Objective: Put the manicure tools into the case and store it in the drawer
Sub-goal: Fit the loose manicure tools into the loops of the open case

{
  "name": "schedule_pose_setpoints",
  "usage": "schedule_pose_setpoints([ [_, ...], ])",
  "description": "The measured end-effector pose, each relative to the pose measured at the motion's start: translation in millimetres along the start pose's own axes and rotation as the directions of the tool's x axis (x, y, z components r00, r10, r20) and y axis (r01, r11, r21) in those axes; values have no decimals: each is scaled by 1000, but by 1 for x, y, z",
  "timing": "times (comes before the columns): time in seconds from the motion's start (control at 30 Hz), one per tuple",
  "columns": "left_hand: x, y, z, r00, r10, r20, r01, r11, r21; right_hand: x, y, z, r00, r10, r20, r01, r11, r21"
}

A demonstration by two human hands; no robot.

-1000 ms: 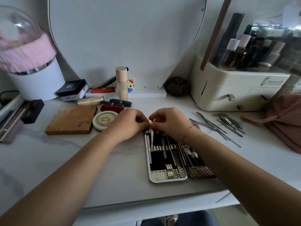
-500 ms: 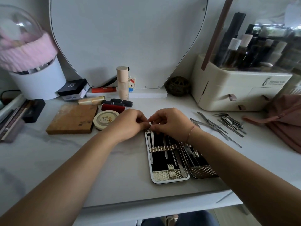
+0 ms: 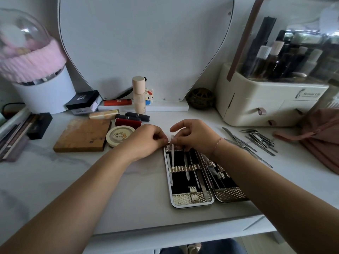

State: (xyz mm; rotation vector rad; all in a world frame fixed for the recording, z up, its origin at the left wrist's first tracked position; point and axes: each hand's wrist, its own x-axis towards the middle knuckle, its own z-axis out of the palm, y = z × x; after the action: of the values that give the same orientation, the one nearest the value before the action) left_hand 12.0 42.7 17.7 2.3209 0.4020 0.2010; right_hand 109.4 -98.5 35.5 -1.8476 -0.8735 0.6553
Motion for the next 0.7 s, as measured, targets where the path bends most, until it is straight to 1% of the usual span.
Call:
schedule_pose_setpoints([
  [0.1, -1, 0, 0, 1000, -1, -4, 1, 1000, -9, 1, 1, 1, 999, 15, -38, -12, 998, 66],
  [0.27, -1, 1, 0, 1000, 7, -10, -7, 1000, -2, 3, 0, 5, 996, 50, -74, -45, 997, 62],
  [0.37, -2, 2, 0, 1000, 8, -10, -8, 1000, 1, 7, -3, 3, 981, 92, -171, -70, 989, 128],
  [0.47, -2, 1, 1, 1000, 3, -17, -3, 1000, -15, 8, -6, -6, 959, 87, -269, -38, 982, 185],
  [0.53, -2, 2, 1, 998, 4, -62, -8, 998, -61, 8, -8, -11, 960, 44, -276, 2, 986, 166],
  [0.6, -3, 6, 0, 993, -5, -121, -16, 984, -175, 7, -10, -12, 964, 0, -265, 43, 987, 157],
  [0.7, -6, 14, -3, 993, 1, -119, -38, 951, -307, 6, -13, -8, 966, -42, -254, 97, 973, 209],
])
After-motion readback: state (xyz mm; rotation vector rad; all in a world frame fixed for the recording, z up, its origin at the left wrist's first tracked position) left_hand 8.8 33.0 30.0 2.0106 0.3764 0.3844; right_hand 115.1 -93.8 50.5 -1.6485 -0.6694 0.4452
